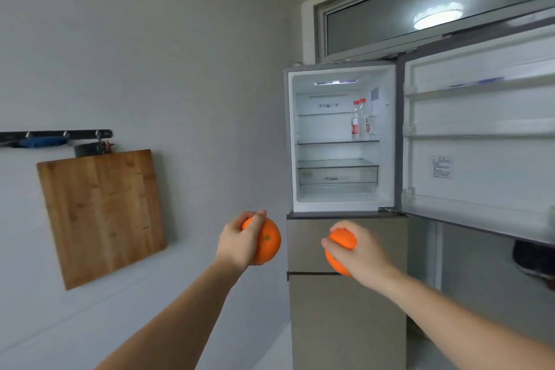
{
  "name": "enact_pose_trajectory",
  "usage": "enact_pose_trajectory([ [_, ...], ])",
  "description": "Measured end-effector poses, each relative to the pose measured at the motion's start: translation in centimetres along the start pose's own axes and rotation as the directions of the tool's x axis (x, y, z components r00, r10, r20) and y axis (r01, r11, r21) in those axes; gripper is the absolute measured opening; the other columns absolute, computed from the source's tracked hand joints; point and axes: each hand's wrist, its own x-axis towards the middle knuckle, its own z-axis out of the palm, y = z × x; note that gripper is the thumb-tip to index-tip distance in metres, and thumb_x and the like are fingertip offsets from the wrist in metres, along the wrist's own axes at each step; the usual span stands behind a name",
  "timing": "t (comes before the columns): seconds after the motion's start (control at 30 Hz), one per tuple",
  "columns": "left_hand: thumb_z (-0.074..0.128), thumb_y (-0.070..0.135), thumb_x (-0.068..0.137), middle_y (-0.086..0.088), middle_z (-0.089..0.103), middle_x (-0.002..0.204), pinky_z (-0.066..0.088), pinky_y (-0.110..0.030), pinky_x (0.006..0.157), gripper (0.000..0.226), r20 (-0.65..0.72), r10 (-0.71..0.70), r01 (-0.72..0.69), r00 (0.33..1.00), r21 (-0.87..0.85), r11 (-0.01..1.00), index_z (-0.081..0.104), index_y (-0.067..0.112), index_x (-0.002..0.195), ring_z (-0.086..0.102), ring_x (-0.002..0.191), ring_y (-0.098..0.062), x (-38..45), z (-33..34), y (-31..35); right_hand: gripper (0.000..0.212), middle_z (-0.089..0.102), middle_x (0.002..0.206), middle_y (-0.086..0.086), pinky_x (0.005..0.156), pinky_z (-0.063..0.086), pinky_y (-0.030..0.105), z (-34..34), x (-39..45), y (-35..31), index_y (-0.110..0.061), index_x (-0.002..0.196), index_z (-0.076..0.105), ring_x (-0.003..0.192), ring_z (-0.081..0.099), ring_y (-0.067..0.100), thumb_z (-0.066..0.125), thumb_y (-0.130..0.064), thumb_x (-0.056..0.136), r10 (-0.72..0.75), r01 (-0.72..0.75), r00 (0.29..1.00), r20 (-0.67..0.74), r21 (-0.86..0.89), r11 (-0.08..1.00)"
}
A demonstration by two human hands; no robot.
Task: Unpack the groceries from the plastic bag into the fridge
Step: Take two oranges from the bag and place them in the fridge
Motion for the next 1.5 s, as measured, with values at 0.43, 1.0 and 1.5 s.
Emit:
enact_pose_trajectory([
  [0.43, 0.058, 0.045, 0.092, 0.006, 0.058, 0.1, 0.056, -0.035, 0.064, 0.013, 0.069, 0.087, -0.087, 0.994, -0.001, 0.996, 0.062, 0.033, 0.093, 0.056, 0.088, -0.015, 9.4, 11.2, 1.0, 0.019, 0.06, 0.102, -0.019, 0.071, 0.042, 0.021, -4.9, 11.6, 4.8, -0.034, 0.097, 0.063, 0.093, 0.056, 0.008, 0.071, -0.04, 0.081, -0.035, 0.044, 0.991, -0.128, 0.069, 0.997],
  [1.0, 0.057, 0.045, 0.093, 0.01, 0.055, 0.099, 0.056, -0.043, 0.08, 0.015, 0.202, 0.124, -0.108, 0.972, -0.091, 0.99, 0.06, 0.032, 0.099, 0.055, 0.087, -0.015, 35.0, 18.0, -5.1, 0.016, 0.06, 0.099, -0.019, 0.07, 0.047, 0.022, 0.6, 31.8, 11.6, -0.037, 0.095, 0.063, 0.089, 0.057, 0.003, 0.071, -0.039, 0.081, 0.033, -0.04, 0.966, -0.255, -0.024, 0.999],
  [1.5, 0.066, 0.044, 0.086, 0.003, 0.059, 0.106, 0.057, -0.039, 0.079, 0.028, 0.227, 0.13, -0.115, 0.965, -0.081, 0.99, 0.057, 0.029, 0.108, 0.06, 0.092, -0.016, 50.2, 24.0, -7.1, 0.015, 0.06, 0.099, -0.015, 0.069, 0.047, 0.026, 3.8, 48.4, 19.4, -0.034, 0.095, 0.062, 0.088, 0.056, 0.005, 0.07, -0.037, 0.083, 0.045, -0.039, 0.966, -0.255, 0.026, 0.999],
])
